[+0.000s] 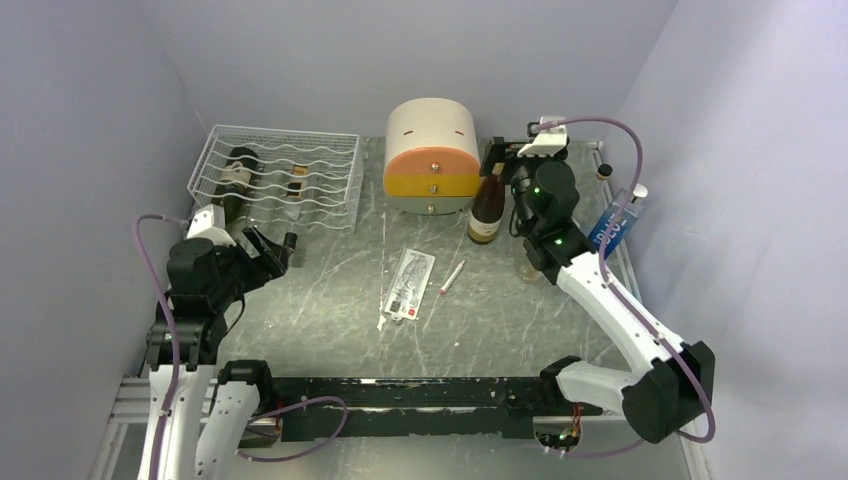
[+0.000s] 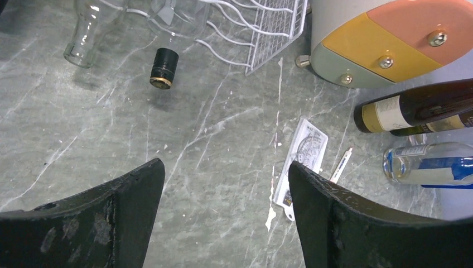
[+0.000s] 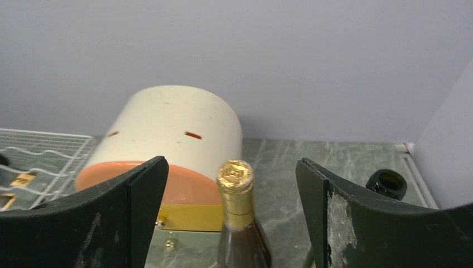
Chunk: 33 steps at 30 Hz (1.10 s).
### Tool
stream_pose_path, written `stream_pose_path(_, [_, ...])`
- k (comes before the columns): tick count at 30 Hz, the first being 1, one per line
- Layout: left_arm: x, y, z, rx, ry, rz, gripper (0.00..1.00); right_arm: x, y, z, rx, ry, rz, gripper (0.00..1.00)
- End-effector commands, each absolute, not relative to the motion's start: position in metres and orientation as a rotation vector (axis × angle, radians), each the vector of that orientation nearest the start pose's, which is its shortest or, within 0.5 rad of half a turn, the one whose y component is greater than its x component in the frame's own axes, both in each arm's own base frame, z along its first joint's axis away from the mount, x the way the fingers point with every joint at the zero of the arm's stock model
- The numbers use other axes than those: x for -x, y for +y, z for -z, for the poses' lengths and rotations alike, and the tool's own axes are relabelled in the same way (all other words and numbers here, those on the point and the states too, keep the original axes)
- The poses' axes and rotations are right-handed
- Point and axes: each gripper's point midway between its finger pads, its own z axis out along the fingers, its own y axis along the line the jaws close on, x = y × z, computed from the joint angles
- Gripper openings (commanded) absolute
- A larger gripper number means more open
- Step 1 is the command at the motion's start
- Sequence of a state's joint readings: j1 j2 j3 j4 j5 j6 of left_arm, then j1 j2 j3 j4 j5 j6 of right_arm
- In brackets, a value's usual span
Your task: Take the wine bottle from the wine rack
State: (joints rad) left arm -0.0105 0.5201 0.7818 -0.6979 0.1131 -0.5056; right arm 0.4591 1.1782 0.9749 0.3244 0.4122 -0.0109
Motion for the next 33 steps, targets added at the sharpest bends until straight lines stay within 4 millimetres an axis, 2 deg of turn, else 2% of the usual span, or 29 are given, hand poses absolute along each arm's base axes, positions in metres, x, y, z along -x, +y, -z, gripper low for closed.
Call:
stream_pose_path(1, [-0.228, -0.044, -0.231, 0.417, 1.976, 0.454, 0.86, -0.372, 0.142, -0.388, 0.109, 1.449, -0.253, 0.93])
stream_pose_path(3, [-0.230, -0.045, -0.228, 0.417, 1.992, 0.454, 0.87, -0.355, 0.162, -0.388, 0.195, 1.453, -0.383, 1.00])
stream_pose_path(6, [-0.234, -0.046, -0.221, 0.418, 2.022, 0.455, 0.89, -0.325, 0.197, -0.378, 0.339, 1.465, -0.592, 1.00])
stream_pose_path(7, [-0.236, -0.046, -0.219, 0.419, 2.034, 0.456, 0.89, -0.316, 0.207, -0.362, 0.375, 1.493, -0.650, 1.00])
stream_pose_path(10, [-0.240, -0.049, -0.210, 0.413, 2.074, 0.465, 0.90, -0.280, 0.242, -0.332, 0.498, 1.530, -0.822, 1.00])
stream_pose_path(12, [-0.246, -0.051, -0.202, 0.412, 2.104, 0.470, 0.91, -0.264, 0.256, -0.303, 0.570, 1.573, -0.849, 1.00])
stream_pose_path(15, [-0.256, -0.050, -0.185, 0.440, 2.157, 0.459, 0.94, -0.245, 0.273, -0.260, 0.651, 1.659, -0.788, 1.00])
stream_pose_path(17, [-0.263, -0.045, -0.173, 0.486, 2.185, 0.420, 0.97, -0.235, 0.280, -0.240, 0.693, 1.707, -0.780, 1.00])
stream_pose_path(19, [-0.271, -0.038, -0.162, 0.528, 2.196, 0.380, 0.99, -0.226, 0.284, -0.228, 0.730, 1.736, -0.805, 1.00])
stream_pose_path(22, [-0.282, -0.032, -0.146, 0.586, 2.185, 0.347, 0.99, -0.217, 0.285, -0.226, 0.736, 1.741, -0.837, 1.00])
stream_pose_path(28, [-0.301, -0.053, -0.125, 0.666, 1.996, 0.635, 0.99, -0.200, 0.274, -0.239, 0.742, 1.630, -0.873, 1.00])
stream_pose_path(33, [-0.315, -0.050, -0.128, 0.785, 1.765, 0.848, 0.99, -0.193, 0.259, -0.240, 0.748, 1.617, -0.834, 1.00])
